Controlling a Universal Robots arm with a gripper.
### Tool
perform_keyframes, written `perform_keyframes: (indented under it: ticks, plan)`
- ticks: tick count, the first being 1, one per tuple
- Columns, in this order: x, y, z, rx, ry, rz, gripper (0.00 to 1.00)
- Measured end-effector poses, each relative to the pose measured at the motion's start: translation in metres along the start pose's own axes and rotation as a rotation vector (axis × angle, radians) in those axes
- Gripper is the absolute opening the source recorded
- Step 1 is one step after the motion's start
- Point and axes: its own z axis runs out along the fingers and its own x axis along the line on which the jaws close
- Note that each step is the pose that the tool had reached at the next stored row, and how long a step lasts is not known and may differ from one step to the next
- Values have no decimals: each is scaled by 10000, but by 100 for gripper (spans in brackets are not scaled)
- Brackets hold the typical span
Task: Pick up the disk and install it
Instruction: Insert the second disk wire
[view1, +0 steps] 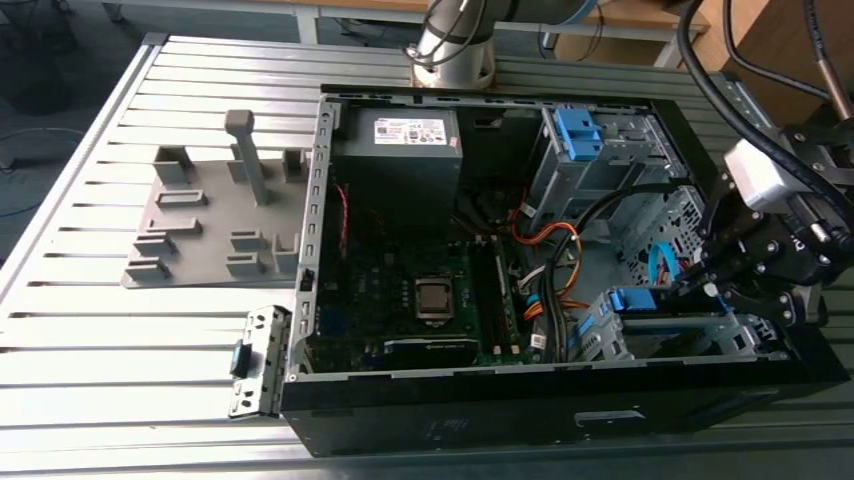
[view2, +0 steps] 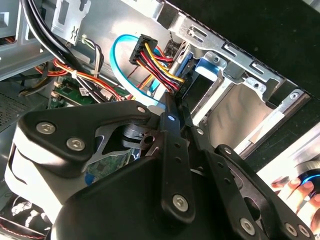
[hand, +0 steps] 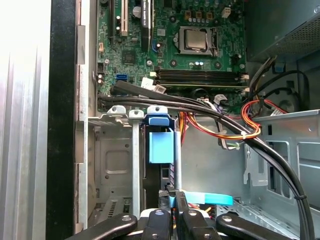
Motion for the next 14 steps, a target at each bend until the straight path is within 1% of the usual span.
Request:
perform_keyframes:
  ticks: [14]
  plan:
    - [16,-4,43,0,5,0,16]
